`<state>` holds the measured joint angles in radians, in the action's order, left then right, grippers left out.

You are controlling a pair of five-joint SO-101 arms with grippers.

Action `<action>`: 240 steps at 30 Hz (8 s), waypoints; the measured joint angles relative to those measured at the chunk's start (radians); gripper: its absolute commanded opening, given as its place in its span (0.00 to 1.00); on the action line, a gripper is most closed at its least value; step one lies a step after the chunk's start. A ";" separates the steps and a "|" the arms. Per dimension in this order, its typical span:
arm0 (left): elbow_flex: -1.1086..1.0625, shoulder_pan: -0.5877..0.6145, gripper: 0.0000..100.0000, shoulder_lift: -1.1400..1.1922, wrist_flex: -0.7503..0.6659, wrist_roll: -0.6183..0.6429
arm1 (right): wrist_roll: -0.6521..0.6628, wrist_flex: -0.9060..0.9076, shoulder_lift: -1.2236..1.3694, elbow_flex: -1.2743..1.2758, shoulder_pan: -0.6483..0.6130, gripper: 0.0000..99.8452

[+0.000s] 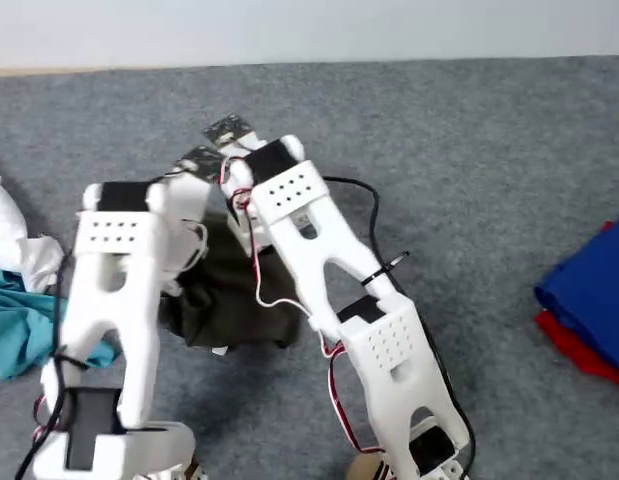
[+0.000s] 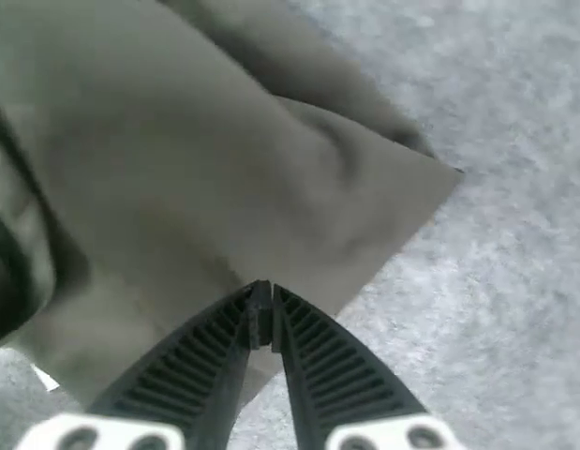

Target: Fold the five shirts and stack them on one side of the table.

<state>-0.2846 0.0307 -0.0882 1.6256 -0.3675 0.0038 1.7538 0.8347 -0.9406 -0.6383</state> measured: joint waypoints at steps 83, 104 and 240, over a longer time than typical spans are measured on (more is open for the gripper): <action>-0.361 -0.057 0.00 -0.190 -0.373 1.025 | -0.494 -0.005 0.308 -0.330 0.035 0.01; -0.523 0.224 0.00 -0.190 -0.480 0.868 | -0.494 -0.005 0.365 -0.331 0.046 0.01; 0.261 0.499 0.00 -0.072 -0.117 0.634 | -0.446 -0.002 0.356 -0.417 0.038 0.01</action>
<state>-0.0238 0.5294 -0.1603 1.5090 0.2662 -0.4427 1.7522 1.1907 -1.3579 -0.5999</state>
